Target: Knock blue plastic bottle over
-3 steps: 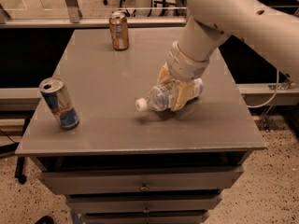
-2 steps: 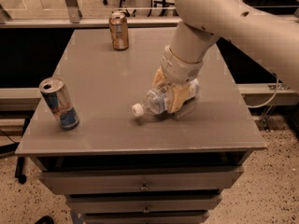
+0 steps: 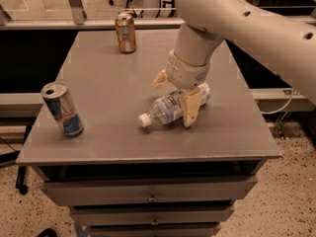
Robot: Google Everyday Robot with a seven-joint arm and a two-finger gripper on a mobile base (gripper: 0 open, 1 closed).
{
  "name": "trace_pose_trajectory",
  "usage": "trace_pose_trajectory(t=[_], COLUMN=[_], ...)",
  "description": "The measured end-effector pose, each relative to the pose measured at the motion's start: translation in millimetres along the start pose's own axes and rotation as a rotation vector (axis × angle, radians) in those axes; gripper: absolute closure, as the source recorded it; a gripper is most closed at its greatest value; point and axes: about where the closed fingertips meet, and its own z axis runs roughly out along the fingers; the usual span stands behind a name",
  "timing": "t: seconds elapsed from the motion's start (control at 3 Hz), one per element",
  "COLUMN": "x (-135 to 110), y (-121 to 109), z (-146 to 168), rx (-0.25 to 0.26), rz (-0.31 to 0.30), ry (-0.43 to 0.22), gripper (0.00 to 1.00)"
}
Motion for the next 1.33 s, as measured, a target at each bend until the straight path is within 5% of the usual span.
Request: trace_pose_trajectory(t=[0.67,1.0,1.33], x=[39.8,95.5,138.6], y=[-4.0,5.7,26.9], z=[-21.2,-51.1,-103.5], rx=[0.028,0.108,0.251], rz=[0.178,0.398,0.618], ry=[-0.075,-0.153,-0.214], gripper=[0.0,0.0,0.0])
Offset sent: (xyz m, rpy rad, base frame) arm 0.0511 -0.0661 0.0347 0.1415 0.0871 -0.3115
